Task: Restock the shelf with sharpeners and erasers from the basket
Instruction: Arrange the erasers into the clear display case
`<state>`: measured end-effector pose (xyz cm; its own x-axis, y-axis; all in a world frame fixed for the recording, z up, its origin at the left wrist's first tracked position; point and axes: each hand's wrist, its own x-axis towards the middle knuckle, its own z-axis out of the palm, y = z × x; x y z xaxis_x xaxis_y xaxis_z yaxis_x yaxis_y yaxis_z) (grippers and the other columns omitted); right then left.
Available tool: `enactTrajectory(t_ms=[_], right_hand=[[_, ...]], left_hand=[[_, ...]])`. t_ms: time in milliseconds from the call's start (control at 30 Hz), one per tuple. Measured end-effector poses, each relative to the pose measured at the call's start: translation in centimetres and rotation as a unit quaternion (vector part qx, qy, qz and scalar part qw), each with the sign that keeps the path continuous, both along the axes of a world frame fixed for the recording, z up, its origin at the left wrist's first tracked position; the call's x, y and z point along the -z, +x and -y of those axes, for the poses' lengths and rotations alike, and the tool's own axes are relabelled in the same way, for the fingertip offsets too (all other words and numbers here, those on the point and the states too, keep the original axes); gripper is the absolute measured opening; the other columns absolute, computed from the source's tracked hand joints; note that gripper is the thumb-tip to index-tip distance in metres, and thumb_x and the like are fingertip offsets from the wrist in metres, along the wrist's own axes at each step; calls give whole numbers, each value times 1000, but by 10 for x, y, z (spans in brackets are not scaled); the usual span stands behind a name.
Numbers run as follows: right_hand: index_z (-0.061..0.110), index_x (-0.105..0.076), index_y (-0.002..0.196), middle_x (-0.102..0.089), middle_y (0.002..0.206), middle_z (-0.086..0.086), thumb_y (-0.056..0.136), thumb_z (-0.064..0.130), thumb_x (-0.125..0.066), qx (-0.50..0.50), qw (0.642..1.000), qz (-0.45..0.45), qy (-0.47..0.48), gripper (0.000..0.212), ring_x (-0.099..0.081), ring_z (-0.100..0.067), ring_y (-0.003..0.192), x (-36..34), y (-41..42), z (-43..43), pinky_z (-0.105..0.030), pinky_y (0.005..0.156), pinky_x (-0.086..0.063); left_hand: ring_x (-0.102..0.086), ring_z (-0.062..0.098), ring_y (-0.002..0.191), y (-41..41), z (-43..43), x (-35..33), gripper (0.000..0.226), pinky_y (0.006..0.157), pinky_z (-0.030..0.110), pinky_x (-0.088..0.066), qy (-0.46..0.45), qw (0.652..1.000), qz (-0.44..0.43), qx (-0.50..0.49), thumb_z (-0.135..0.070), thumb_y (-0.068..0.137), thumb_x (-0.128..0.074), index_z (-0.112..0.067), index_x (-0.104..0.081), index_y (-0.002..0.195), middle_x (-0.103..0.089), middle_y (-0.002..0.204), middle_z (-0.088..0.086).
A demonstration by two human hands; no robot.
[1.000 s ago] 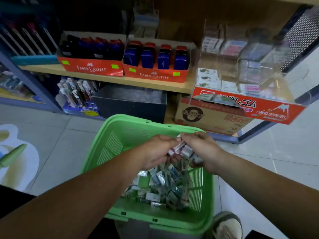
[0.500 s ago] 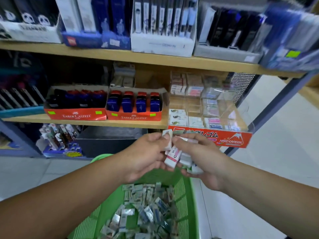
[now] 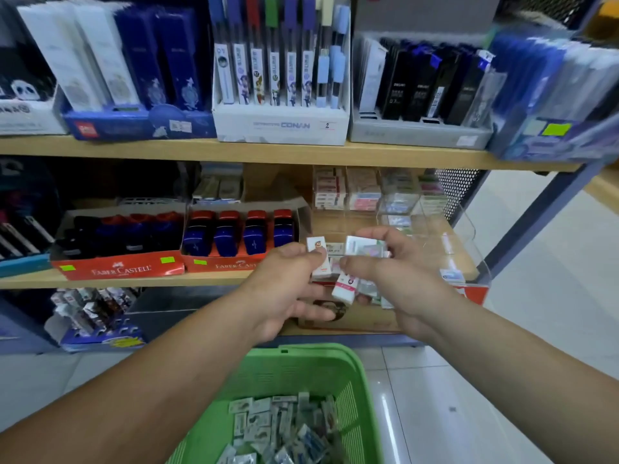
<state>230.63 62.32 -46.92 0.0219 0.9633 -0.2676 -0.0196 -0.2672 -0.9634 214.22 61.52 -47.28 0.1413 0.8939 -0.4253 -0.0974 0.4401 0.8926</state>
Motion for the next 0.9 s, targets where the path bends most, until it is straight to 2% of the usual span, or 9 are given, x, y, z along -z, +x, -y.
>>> enactTrajectory(t_ms=[133,233,333,467,533,600,667,733,900], right_hand=[[28,-69,103,-78,96,-5,80,2,-87,66,996,13,52,39,-78,-26,77,0,19,-21,-38,61,-62],[28,-68,103,-75,89,11,82,4,-87,68,995,2,69,37,-75,-9,66,4,25,-27,-29,56,-60],[25,-67,105,-67,92,15,84,3,-85,68,994,11,88,36,-69,4,60,9,28,-30,-19,51,-55],[26,-68,105,-64,96,15,83,4,-85,87,991,13,100,36,-68,2,59,17,34,-38,-21,53,-56],[26,-68,105,-66,101,9,84,4,-85,94,991,6,94,36,-69,0,60,22,35,-40,-25,55,-60],[27,-68,105,-72,103,1,83,3,-85,94,992,5,83,37,-72,-6,64,26,35,-41,-31,59,-62],[28,-69,104,-75,102,-3,82,2,-85,86,993,0,77,37,-73,-8,65,28,37,-42,-27,56,-59],[29,-70,104,-76,101,-4,82,3,-86,75,995,-5,72,38,-75,-9,68,29,40,-41,-26,56,-58],[33,-71,104,-75,112,-6,82,7,-87,55,997,-14,53,37,-78,-21,82,30,41,-41,-42,71,-65]], left_hand=[[-71,13,81,-12,-21,2,9,66,31,-53,81,982,-167,-15,-23,100,-65,-19,-73,103,-79,92,-5],[-75,13,81,-13,-35,5,23,57,20,-54,96,981,-167,-28,-14,98,-68,-22,-66,120,-79,96,-2],[-76,16,81,-8,-49,6,36,66,26,-62,117,974,-192,-17,-8,97,-69,-25,-60,128,-75,104,2],[-72,16,74,1,-63,12,14,62,24,-58,183,942,-279,15,-13,92,-76,-22,-67,99,-72,94,6],[-67,10,72,2,-65,21,13,66,28,-58,209,917,-333,71,-21,86,-82,-24,-70,89,-72,86,-1],[-63,1,70,-2,-66,27,12,66,25,-53,218,894,-372,119,-27,86,-83,-32,-72,85,-71,82,-9],[-63,-3,73,-6,-65,28,9,65,19,-50,216,881,-394,150,-29,90,-79,-36,-73,88,-70,82,-13],[-64,-2,80,-7,-66,26,9,70,21,-52,216,871,-406,171,-29,94,-74,-38,-73,92,-70,87,-15],[-60,3,97,-5,-67,29,17,89,31,-56,255,805,-487,223,-26,99,-66,-38,-74,108,-59,108,-21]])
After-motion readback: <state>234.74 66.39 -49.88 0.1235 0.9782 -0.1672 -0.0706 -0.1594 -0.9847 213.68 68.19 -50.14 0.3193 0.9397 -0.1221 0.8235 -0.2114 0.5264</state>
